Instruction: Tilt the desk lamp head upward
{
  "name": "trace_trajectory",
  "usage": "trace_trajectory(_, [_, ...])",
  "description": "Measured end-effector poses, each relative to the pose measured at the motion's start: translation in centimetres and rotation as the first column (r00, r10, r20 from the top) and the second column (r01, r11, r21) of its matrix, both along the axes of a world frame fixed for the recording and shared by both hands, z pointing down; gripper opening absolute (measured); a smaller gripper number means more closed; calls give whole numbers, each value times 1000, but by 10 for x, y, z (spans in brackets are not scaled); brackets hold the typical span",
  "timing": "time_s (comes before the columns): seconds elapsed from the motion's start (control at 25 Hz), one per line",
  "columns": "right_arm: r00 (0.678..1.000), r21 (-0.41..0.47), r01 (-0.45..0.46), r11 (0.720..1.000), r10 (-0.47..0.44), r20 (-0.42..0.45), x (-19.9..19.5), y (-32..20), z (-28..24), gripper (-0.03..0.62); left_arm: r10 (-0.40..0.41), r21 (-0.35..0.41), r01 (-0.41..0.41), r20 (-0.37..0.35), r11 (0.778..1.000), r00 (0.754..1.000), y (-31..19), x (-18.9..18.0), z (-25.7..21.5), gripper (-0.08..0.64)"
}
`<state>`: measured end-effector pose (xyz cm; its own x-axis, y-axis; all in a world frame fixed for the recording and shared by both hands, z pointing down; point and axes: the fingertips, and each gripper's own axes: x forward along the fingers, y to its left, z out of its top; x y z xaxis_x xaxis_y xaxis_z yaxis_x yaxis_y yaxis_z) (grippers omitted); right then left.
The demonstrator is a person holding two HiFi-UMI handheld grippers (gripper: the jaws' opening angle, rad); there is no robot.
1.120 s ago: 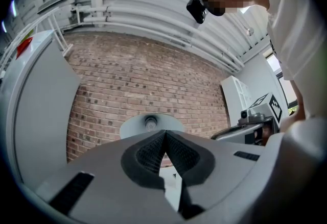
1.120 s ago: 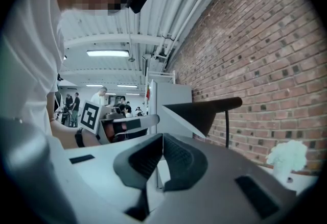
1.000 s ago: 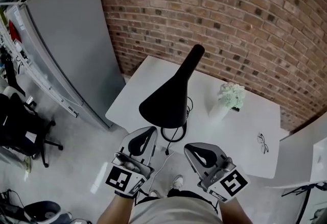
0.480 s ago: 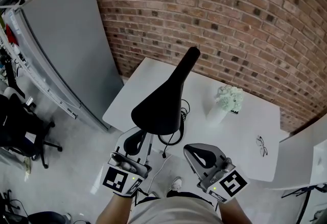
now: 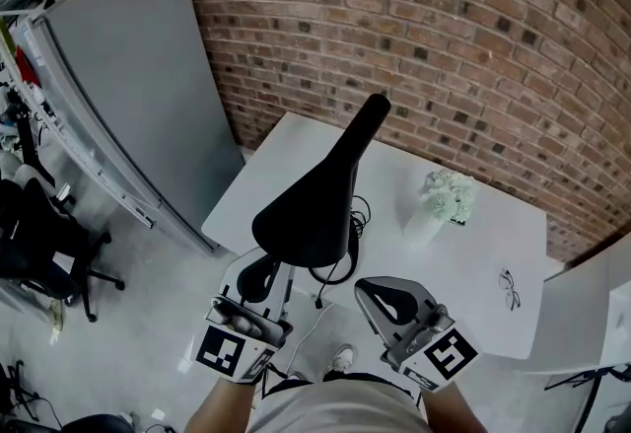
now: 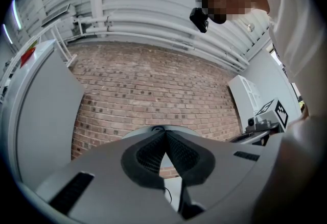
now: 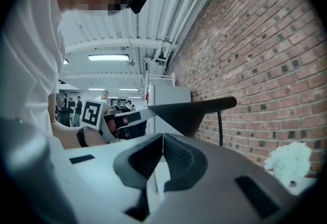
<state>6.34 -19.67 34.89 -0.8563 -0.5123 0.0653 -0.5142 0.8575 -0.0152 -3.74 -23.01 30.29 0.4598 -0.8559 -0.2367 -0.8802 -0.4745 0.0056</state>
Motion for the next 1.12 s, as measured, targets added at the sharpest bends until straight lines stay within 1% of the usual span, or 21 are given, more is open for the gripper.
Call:
trace_trajectory(0.32, [1000, -2, 20, 1000, -20, 6, 1, -7, -1, 18, -6, 10, 5, 5, 1000, 1000, -1, 5, -7, 8])
trace_trajectory(0.52, [1000, 2, 24, 1000, -24, 5, -1, -9, 0, 18, -20, 0, 20, 30, 1000, 999, -2, 1, -7, 8])
trace_trajectory(0.72, [1000, 9, 29, 1000, -29, -5, -2, -11, -1, 18, -29, -4, 29, 30, 1000, 999, -1, 0, -7, 8])
trace_trajectory(1.12, [1000, 16, 25, 1000, -25, -10, -5, -7, -4, 18, -22, -4, 22, 53, 1000, 998, 2, 1, -9, 8])
